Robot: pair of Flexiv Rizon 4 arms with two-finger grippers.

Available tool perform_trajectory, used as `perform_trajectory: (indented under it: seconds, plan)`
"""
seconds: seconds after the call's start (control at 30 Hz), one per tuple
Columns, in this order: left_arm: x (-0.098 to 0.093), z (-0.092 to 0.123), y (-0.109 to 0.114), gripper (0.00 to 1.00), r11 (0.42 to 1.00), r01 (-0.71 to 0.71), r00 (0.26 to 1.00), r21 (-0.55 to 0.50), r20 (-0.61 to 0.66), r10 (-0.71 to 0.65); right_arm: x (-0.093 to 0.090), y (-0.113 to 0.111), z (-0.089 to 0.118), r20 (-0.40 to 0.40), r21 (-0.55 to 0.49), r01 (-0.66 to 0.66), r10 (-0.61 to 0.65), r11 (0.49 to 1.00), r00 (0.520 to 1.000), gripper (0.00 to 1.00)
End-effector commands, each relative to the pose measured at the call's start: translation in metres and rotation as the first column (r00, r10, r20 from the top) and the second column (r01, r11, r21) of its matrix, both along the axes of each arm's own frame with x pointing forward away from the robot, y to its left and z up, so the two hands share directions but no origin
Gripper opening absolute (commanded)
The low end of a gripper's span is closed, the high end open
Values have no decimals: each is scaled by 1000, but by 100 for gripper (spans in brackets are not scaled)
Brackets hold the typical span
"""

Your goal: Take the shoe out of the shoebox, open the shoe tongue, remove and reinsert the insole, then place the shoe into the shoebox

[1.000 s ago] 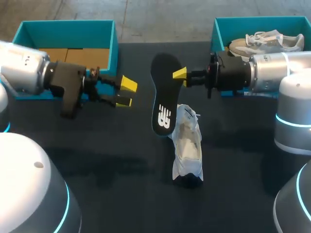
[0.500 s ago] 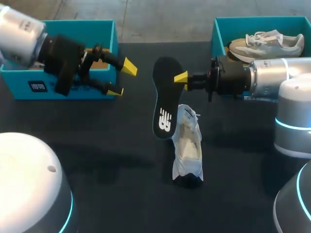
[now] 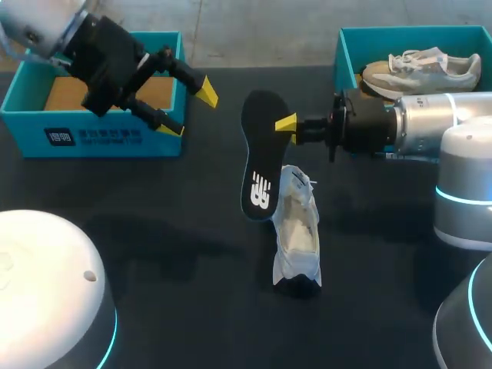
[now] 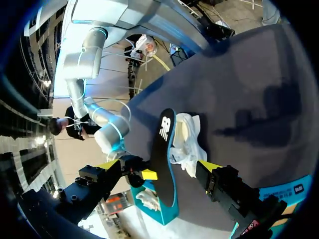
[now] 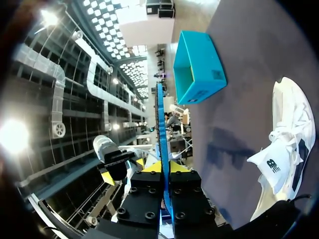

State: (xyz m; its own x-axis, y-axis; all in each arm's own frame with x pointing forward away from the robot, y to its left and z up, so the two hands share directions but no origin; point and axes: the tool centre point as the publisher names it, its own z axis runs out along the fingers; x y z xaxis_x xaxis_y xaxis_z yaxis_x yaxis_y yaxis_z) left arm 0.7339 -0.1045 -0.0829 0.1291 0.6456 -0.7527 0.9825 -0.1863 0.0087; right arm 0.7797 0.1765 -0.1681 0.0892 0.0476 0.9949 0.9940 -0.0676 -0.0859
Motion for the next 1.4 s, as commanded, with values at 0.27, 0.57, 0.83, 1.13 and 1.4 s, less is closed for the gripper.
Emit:
perform_trajectory:
  seconds: [0.27,0.57,0.83,1.13,1.4]
  plan:
    - [22,17,-11,100,978,43,998,205,-45,-35,0,2,0,0,-2,1,-1,1000,1000,0]
    - [35,36,-21,100,937,67,996,343,-79,-42,0,2,0,0,-2,1,-1,1000,1000,0]
    - [45,40,-38,100,877,90,994,471,-95,-51,0,2,0,0,-2,1,-1,1000,1000,0]
    - [61,41,-53,100,800,97,994,592,-93,-52,0,2,0,0,-2,1,-1,1000,1000,0]
    - [65,41,-69,100,725,126,992,677,-94,-85,0,2,0,0,-2,1,-1,1000,1000,0]
